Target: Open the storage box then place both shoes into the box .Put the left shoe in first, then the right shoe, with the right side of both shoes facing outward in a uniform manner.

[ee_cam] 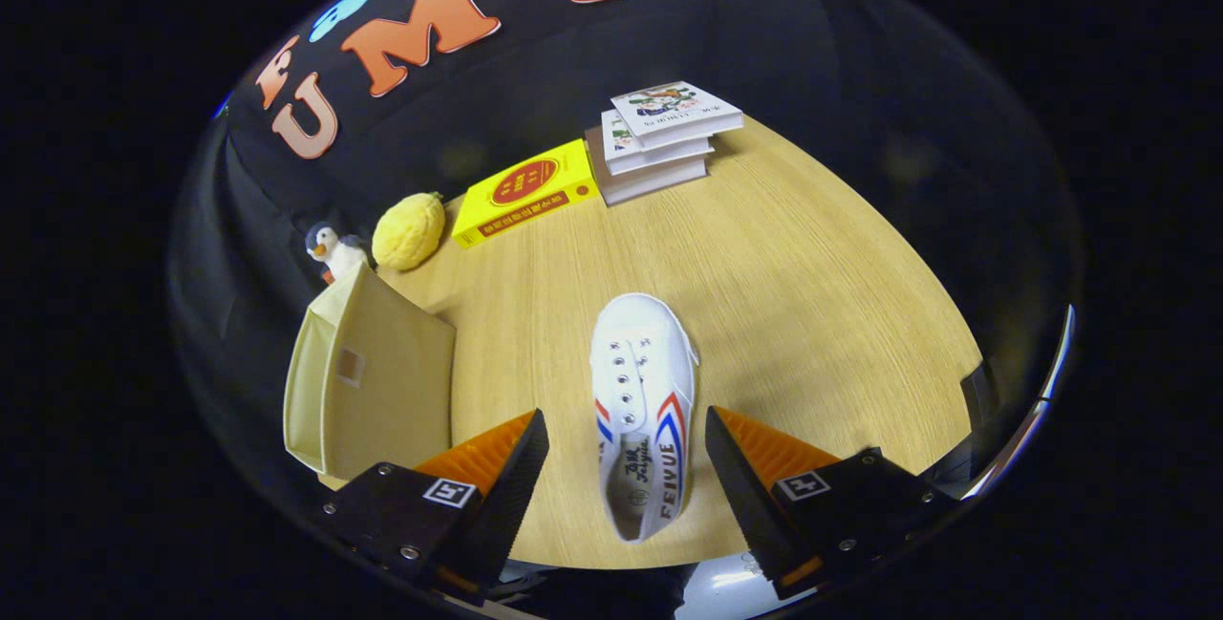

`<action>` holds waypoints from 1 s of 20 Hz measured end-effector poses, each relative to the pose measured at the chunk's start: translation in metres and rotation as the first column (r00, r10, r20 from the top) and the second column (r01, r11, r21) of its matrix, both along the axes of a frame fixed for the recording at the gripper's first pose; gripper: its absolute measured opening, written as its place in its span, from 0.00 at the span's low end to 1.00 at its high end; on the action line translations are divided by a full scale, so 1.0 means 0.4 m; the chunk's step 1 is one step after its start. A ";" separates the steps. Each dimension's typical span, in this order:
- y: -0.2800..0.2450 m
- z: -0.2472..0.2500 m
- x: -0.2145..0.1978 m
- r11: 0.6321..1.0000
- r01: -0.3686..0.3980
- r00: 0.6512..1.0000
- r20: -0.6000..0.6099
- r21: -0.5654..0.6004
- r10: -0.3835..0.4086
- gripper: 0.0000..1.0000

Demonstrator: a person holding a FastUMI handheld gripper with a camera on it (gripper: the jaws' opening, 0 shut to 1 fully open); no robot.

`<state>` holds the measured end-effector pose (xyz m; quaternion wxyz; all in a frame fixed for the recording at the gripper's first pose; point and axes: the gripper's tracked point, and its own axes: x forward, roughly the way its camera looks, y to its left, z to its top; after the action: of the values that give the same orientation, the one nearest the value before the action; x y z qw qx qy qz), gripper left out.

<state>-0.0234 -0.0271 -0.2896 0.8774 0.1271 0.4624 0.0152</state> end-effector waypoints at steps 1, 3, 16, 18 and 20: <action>-0.009 -0.026 -0.006 1.000 -0.010 1.000 -0.024 -0.011 0.010 0.96; -0.026 -0.065 -0.009 0.999 -0.030 0.998 -0.064 -0.036 0.028 0.90; 0.003 -0.184 0.002 0.971 -0.216 0.963 -0.189 -0.099 0.194 0.44; 0.002 -0.188 0.001 0.980 -0.193 0.965 -0.194 -0.056 0.179 0.43; -0.002 -0.190 0.004 0.989 -0.151 0.971 -0.188 -0.001 0.148 0.41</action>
<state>-0.0219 -0.0281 -0.3657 0.8271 0.0861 0.5515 0.0655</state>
